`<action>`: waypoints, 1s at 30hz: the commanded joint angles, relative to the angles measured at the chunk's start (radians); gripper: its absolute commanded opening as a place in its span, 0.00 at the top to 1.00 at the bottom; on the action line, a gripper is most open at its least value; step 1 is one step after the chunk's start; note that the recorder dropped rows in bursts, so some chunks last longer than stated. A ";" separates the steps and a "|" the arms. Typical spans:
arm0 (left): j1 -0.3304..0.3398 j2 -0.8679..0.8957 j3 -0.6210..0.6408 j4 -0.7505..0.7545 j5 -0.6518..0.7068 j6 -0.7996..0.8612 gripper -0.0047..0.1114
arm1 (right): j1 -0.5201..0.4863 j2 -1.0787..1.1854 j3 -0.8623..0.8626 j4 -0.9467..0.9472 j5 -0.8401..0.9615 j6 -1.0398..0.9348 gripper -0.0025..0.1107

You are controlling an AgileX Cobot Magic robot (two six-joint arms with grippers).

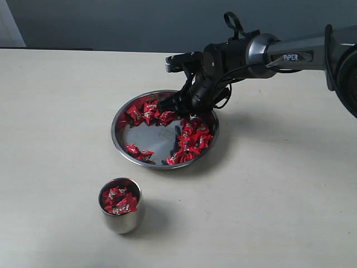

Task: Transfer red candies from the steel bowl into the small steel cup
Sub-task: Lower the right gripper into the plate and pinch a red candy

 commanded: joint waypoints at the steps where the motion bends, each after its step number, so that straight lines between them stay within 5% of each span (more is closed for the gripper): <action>1: 0.004 -0.005 0.002 0.002 -0.006 -0.002 0.96 | -0.002 -0.001 -0.001 -0.011 -0.012 -0.010 0.73; 7: 0.004 -0.005 0.002 0.002 -0.006 -0.002 0.96 | -0.002 -0.001 -0.001 -0.011 -0.022 -0.010 0.75; 12: 0.004 -0.005 0.002 0.002 -0.006 -0.002 0.96 | -0.002 -0.001 -0.001 -0.011 -0.023 -0.008 0.98; 30: 0.004 -0.005 0.002 0.002 -0.006 -0.002 0.96 | -0.002 -0.154 -0.001 -0.003 0.013 -0.007 0.98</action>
